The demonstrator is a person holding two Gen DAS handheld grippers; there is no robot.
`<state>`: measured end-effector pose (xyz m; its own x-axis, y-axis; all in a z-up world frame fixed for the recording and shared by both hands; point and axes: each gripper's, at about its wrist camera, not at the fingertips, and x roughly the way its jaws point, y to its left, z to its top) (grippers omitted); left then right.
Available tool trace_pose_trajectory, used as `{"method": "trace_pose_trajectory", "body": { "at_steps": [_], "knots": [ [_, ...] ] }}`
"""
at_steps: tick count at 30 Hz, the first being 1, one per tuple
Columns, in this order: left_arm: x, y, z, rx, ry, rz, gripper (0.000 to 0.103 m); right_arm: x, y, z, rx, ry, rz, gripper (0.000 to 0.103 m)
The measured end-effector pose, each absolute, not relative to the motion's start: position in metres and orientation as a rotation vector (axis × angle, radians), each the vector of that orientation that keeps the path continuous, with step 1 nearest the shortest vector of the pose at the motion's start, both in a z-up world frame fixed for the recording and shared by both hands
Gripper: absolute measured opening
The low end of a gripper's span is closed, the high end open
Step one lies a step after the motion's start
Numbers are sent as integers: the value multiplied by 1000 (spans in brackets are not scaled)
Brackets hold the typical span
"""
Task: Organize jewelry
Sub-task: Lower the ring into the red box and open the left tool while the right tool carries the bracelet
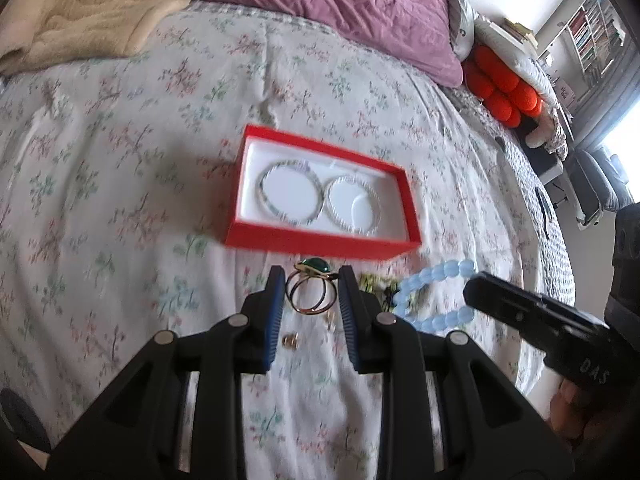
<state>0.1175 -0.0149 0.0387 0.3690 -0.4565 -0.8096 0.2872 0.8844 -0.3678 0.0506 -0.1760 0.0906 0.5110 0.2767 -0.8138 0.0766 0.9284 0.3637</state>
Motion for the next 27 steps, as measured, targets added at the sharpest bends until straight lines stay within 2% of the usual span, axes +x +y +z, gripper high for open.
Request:
{"method": "trace_pose_trajectory", "body": {
  "at_steps": [9, 27],
  "knots": [
    [153, -33, 28, -199, 1036, -476, 29, 66, -186, 97, 407, 986, 129, 12],
    [183, -50, -2, -166, 1064, -363, 29, 86, -208, 96, 432, 939, 93, 12]
  ]
}}
